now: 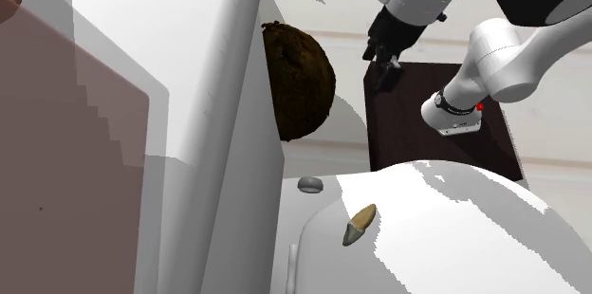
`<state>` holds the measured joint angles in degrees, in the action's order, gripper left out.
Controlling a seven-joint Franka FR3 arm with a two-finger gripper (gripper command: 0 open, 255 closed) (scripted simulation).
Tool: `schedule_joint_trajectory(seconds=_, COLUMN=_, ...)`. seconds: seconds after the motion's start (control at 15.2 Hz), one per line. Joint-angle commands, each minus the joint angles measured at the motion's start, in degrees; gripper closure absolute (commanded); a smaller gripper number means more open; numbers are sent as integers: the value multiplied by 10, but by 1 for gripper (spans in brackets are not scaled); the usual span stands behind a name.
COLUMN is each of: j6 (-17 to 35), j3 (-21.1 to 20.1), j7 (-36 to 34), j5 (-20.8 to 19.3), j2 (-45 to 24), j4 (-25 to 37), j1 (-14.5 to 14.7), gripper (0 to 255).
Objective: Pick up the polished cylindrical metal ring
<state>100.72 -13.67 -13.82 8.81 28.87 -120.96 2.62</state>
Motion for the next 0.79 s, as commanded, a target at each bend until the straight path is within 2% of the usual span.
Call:
schedule_joint_trajectory(seconds=0.0, j6=2, j3=-22, j7=-33, j5=0, j2=-31, j4=29, j1=1, gripper=0)
schedule_joint_trajectory(seconds=0.4, j6=10, j3=-89, j7=-133, j5=-24, j2=-148, j4=132, j1=4, gripper=0)
schedule_joint_trajectory(seconds=0.73, j6=0, j3=-138, j7=-224, j5=-73, j2=-265, j4=245, j1=18, gripper=0)
